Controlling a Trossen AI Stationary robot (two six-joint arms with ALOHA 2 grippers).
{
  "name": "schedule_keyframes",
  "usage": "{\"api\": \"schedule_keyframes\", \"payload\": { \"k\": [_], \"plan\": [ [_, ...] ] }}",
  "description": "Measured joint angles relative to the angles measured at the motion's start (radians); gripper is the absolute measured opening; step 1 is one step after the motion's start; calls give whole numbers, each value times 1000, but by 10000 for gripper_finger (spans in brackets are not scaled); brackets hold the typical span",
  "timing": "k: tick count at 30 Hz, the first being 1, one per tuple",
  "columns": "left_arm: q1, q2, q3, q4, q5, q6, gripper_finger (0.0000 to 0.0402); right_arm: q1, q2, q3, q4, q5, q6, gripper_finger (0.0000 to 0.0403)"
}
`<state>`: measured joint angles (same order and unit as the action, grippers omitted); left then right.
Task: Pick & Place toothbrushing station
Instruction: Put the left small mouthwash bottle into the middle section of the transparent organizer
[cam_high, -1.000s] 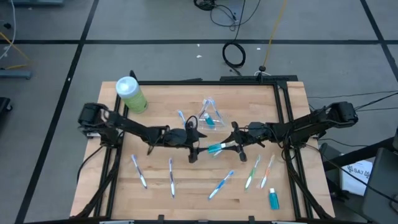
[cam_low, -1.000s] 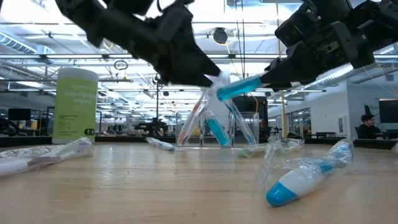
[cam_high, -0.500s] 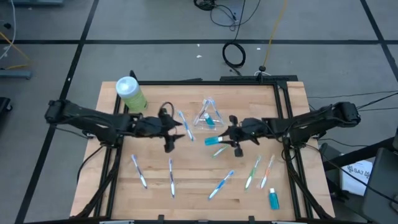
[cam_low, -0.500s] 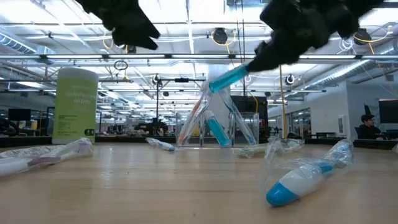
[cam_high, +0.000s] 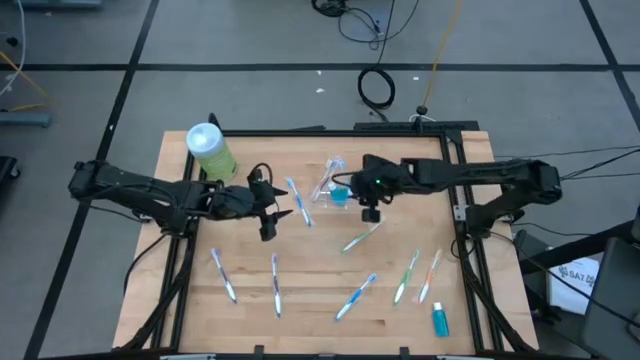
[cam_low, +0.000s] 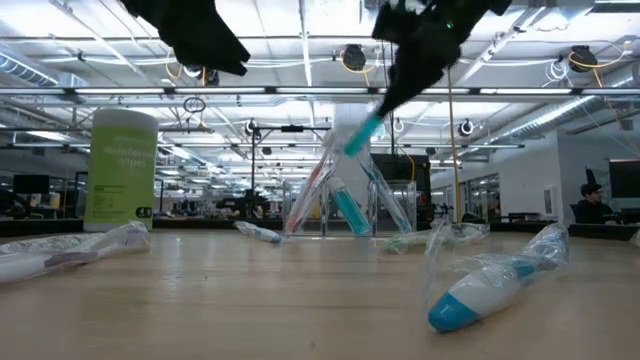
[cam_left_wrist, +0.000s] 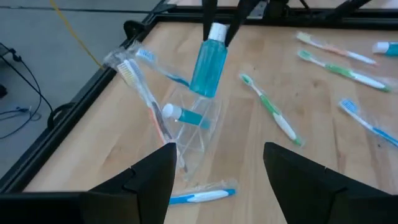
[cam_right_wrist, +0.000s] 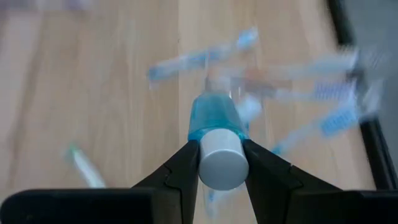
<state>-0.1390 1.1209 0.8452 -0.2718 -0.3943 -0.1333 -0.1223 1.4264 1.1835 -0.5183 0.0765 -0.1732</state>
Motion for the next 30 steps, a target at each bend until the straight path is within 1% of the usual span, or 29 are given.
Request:
{"api": "schedule_keyframes", "payload": {
  "k": [2, 5, 7, 14, 21, 28, 30],
  "plan": [
    [0, -2, 0, 9, 0, 0, 246, -14, 40, 14, 6, -5, -12, 105],
    [0, -1, 0, 7, 0, 0, 246, -31, 86, 25, -23, -57, -24, 105],
    [1, -1, 0, 7, 0, 0, 246, -41, 107, 35, -2, -80, -29, 104],
    [6, -1, 1, 13, 0, 5, 246, -74, 132, 33, -14, -78, -37, 104],
    [6, -1, 1, 12, 0, 8, 246, -104, 129, 32, -36, -79, -41, 104],
    [6, -1, 1, 13, 0, 8, 246, -106, 149, 32, -41, -84, -52, 104],
    [6, -1, 1, 13, 0, 8, 246, -106, 170, 33, -30, -104, -52, 104]
  ]
}}
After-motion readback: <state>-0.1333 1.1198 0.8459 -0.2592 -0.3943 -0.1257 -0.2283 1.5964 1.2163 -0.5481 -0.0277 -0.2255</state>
